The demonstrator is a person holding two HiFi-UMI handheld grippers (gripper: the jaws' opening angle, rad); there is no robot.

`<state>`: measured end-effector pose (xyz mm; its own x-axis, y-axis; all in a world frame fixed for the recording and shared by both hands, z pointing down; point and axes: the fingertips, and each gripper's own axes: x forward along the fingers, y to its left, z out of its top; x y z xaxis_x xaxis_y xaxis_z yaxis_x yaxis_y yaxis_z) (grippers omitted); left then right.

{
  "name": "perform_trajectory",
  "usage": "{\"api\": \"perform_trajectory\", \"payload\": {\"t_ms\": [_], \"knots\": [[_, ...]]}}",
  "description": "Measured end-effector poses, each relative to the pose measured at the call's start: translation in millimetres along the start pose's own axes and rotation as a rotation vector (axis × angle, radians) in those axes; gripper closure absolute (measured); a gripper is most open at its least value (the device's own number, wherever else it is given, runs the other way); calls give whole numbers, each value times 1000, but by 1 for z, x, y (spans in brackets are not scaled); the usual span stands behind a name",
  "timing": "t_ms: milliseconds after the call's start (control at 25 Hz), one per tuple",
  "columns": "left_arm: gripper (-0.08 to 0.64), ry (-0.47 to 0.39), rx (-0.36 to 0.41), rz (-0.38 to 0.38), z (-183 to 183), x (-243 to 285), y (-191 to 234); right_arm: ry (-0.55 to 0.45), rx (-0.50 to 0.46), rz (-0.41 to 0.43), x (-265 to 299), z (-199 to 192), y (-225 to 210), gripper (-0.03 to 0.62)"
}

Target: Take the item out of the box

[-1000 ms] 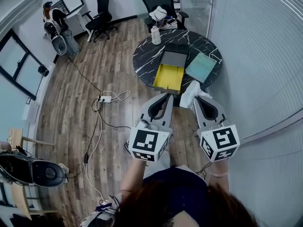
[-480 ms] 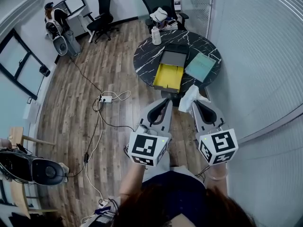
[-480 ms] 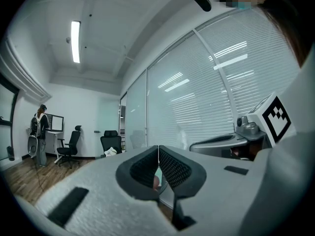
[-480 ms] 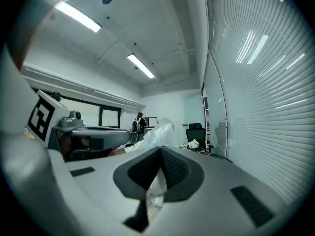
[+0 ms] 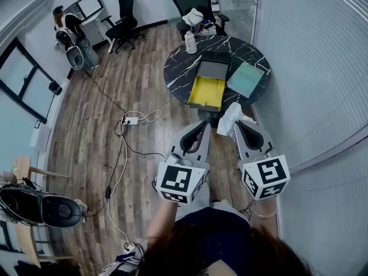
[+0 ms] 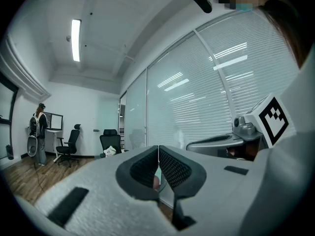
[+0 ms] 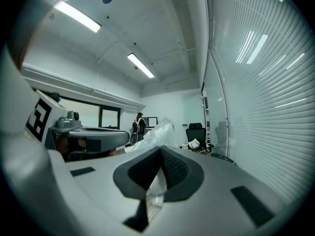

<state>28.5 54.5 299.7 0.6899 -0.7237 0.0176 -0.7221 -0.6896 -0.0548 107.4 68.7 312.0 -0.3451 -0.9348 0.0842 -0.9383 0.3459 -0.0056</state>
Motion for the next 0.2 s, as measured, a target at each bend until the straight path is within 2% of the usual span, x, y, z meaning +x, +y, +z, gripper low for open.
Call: {"api": "perform_trajectory", "payload": {"t_ms": [200], "knots": [[532,-2,4,-3,-2,4,10,3,-3,2,11,-2,3,568]]}}
